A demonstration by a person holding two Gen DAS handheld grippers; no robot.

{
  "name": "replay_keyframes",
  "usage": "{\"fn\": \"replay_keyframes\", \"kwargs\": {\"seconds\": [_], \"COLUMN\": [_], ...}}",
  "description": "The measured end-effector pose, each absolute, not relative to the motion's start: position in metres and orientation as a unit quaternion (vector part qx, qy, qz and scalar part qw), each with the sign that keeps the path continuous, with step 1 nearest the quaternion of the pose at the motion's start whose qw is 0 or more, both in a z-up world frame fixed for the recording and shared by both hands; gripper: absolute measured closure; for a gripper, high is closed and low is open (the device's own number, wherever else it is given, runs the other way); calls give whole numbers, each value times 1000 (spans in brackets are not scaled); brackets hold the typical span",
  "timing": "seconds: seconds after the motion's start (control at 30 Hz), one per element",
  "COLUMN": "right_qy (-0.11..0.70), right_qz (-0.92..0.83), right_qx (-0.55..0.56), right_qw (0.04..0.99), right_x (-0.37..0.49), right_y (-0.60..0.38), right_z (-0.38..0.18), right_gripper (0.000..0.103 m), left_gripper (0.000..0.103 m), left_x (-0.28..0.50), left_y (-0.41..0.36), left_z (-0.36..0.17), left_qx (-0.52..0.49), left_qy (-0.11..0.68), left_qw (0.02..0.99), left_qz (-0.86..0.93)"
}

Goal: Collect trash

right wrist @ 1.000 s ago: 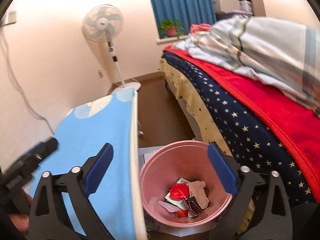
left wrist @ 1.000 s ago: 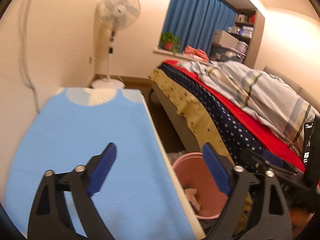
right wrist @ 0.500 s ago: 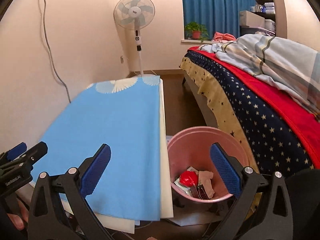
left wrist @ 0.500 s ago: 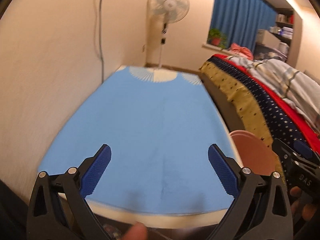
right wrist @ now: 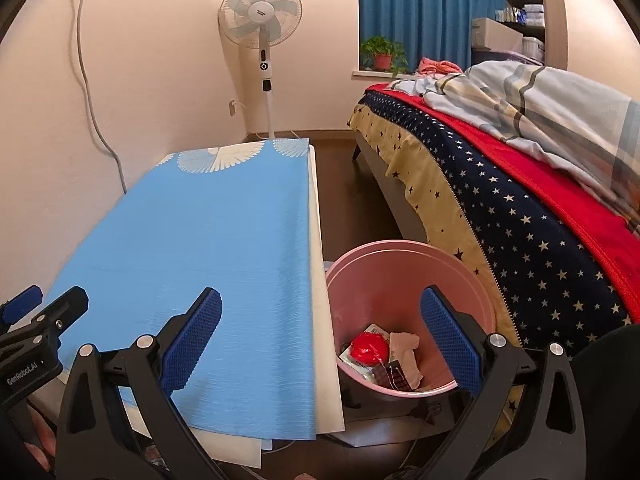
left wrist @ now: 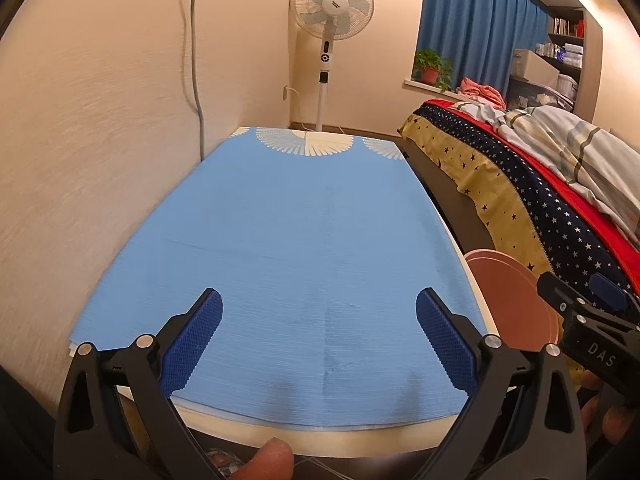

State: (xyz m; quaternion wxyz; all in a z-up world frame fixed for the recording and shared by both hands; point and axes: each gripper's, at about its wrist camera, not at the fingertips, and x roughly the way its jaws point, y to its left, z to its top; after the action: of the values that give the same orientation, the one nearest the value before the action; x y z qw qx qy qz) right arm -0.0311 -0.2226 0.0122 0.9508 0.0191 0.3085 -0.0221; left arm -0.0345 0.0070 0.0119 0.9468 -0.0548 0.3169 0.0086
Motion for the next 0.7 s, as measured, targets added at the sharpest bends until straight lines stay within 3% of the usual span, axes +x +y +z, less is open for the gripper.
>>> {"fn": "replay_keyframes", "kwargs": {"seconds": [0.7], "right_qy": [305], "right_qz": [-25], "right_qx": [7], "right_qw": [952], "right_x": [-29], "right_y": [-218], "right_z": [11], "right_gripper": [5], "left_gripper": [9], "left_x": [-35], "left_y": [7], "left_z": [9], "left_qx": [-57], "left_qy": [318], "left_qw": [946], "left_qz": [7]}}
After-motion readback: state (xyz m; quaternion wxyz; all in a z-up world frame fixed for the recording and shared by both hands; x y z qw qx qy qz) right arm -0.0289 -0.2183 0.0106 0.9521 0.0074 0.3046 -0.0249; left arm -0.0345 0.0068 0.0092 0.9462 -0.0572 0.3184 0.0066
